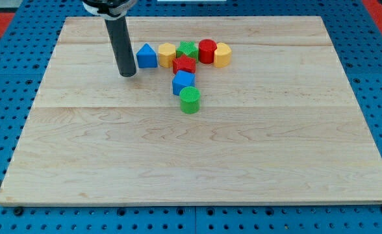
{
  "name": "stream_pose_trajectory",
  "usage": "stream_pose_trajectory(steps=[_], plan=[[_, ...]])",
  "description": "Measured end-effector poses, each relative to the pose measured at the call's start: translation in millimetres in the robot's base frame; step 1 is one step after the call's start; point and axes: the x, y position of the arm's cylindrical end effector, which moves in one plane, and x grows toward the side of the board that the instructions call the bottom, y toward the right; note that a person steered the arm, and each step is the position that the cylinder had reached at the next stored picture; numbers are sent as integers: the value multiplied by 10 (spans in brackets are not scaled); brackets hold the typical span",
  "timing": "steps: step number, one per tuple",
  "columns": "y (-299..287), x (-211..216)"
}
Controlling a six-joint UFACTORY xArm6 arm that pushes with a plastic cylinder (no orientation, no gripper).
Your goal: Nudge the yellow heart a bit right
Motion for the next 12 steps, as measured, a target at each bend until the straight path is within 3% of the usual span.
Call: stream_pose_trajectory(steps=[4,8,12], plan=[[112,-1034],[1408,-1064],[1841,-766]])
